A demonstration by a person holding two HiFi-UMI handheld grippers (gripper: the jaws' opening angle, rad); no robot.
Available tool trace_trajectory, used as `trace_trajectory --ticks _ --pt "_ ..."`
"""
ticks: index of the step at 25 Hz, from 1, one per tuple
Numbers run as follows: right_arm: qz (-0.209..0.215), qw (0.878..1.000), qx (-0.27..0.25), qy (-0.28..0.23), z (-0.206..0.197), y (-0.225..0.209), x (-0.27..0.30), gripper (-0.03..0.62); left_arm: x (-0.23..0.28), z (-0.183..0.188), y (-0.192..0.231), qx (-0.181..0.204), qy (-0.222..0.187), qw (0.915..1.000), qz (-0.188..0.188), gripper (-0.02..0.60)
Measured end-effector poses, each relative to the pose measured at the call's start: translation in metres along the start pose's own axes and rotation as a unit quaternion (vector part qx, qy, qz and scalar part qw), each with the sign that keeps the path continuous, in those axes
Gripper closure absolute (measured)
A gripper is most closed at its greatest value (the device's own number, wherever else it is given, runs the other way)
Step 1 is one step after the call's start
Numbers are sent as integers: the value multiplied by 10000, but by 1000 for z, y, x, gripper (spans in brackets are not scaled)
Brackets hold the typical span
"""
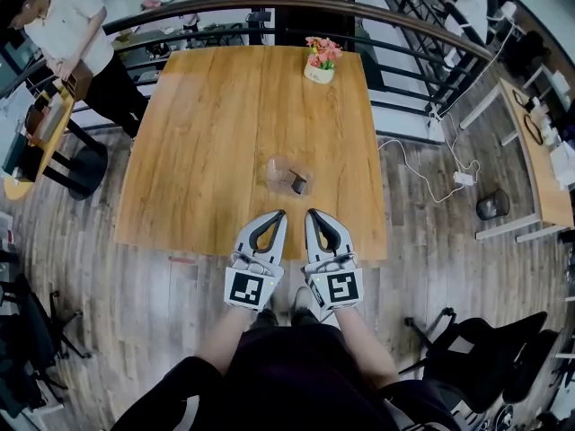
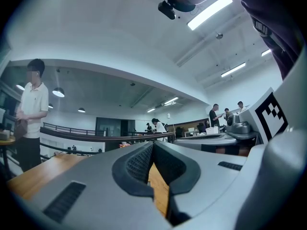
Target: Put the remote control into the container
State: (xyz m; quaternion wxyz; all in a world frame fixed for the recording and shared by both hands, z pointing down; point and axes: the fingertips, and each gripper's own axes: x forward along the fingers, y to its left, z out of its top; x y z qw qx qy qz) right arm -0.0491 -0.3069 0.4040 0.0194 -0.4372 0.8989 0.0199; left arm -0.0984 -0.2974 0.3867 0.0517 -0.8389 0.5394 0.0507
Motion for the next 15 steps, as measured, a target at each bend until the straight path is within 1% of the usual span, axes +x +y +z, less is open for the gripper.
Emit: trace_trajectory --ticks 9,15 --pt "-34 9999 60 74 -4 0 0 576 -2 -4 -1 36 39 10000 0 569" --pt "-8 9999 5 106 -7 1 4 576 -3 -10 2 21 114 9999 13 569"
